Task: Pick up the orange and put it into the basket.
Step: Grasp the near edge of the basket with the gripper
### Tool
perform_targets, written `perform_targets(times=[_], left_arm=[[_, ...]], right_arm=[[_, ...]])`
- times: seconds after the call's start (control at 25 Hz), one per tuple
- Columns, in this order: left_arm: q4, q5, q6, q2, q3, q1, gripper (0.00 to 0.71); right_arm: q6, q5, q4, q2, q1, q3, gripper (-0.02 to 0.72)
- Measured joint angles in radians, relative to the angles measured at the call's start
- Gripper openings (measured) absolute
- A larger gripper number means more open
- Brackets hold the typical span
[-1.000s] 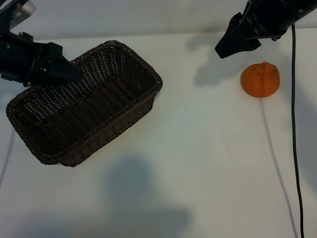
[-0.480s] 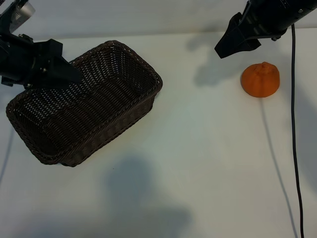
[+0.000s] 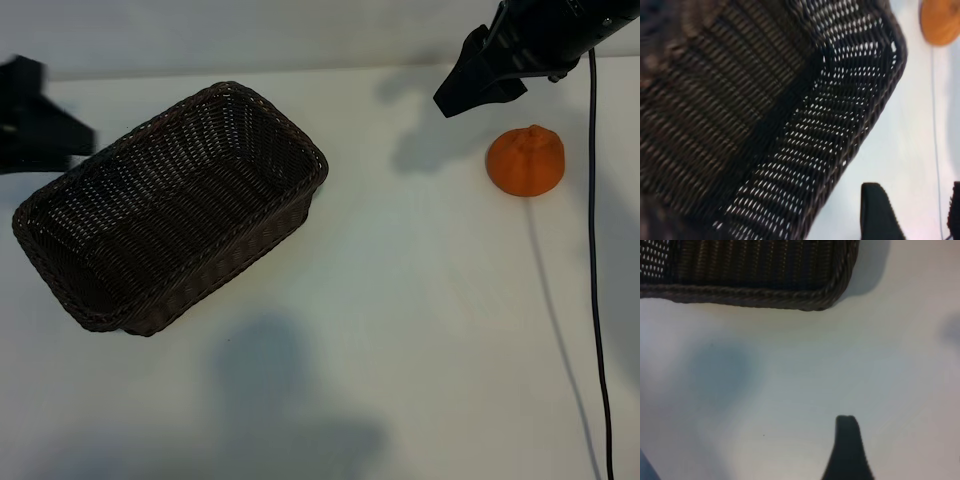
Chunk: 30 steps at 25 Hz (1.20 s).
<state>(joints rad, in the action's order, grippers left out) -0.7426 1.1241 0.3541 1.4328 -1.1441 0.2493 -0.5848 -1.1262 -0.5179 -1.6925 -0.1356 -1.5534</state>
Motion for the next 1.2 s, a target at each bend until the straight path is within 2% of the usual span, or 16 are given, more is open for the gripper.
perform_targets(times=[0.12, 0.28, 0.4, 0.64, 1.2], left_arm=[[0.071, 0.047, -0.057, -0.075, 0.0, 0.063, 0.392], [0.184, 0.051, -0.146, -0.179, 0.0, 0.155, 0.391], [0.28, 0.052, -0.213, -0.226, 0.0, 0.2, 0.391], [0.381, 0.052, -0.294, -0.237, 0.001, 0.21, 0.391], [0.388, 0.052, -0.348, -0.221, 0.001, 0.21, 0.39]], right_arm=[[0.0, 0.0, 0.0, 0.0, 0.0, 0.0, 0.504], [0.0, 0.0, 0.0, 0.0, 0.0, 0.0, 0.504], [0.0, 0.0, 0.0, 0.0, 0.0, 0.0, 0.504], [0.0, 0.001, 0.0, 0.0, 0.0, 0.0, 0.504], [0.0, 0.001, 0.0, 0.0, 0.0, 0.0, 0.504]])
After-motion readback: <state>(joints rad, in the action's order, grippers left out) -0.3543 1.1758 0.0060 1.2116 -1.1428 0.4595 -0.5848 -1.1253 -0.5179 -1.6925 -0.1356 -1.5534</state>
